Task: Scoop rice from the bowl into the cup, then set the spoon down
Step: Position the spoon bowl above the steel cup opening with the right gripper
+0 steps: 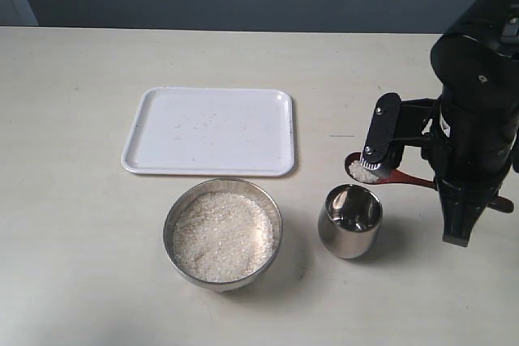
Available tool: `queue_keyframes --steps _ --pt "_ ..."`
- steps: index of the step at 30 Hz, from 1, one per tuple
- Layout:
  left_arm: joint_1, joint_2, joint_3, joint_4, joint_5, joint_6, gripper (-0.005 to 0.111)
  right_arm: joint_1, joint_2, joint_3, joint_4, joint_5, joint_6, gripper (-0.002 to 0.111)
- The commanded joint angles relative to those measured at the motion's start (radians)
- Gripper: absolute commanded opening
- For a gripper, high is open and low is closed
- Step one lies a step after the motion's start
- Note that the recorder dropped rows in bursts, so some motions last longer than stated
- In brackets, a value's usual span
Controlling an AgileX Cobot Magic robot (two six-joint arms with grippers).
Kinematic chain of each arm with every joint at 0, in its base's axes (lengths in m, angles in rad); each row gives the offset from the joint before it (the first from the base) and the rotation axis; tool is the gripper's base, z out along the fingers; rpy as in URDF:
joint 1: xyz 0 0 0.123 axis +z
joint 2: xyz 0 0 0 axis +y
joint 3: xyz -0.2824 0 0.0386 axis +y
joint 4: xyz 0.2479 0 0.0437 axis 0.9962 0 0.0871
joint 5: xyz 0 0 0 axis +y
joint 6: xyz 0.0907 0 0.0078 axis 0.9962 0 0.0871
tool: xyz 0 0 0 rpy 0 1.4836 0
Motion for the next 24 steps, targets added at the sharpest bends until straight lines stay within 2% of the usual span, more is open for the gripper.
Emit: queue_keyframes --steps 1,12,19,24 --pt "-0.004 -0.005 -0.002 -0.003 -0.011 -0.003 0.001 -0.004 0.002 0.003 0.005 0.012 -0.001 -0.001" --pt "-0.004 -0.005 -0.002 -0.003 -0.011 -0.003 0.001 -0.002 0.002 0.003 0.009 0.024 -0.001 -0.001" --pt "-0.004 -0.005 -0.002 -0.003 -0.011 -0.003 0.001 0.066 0.007 0.003 -0.052 0.05 -0.001 -0.001" --pt "-0.004 -0.005 -0.002 -0.003 -0.011 -0.003 0.001 0.067 0.015 0.003 -0.057 0.06 -0.001 -0.001"
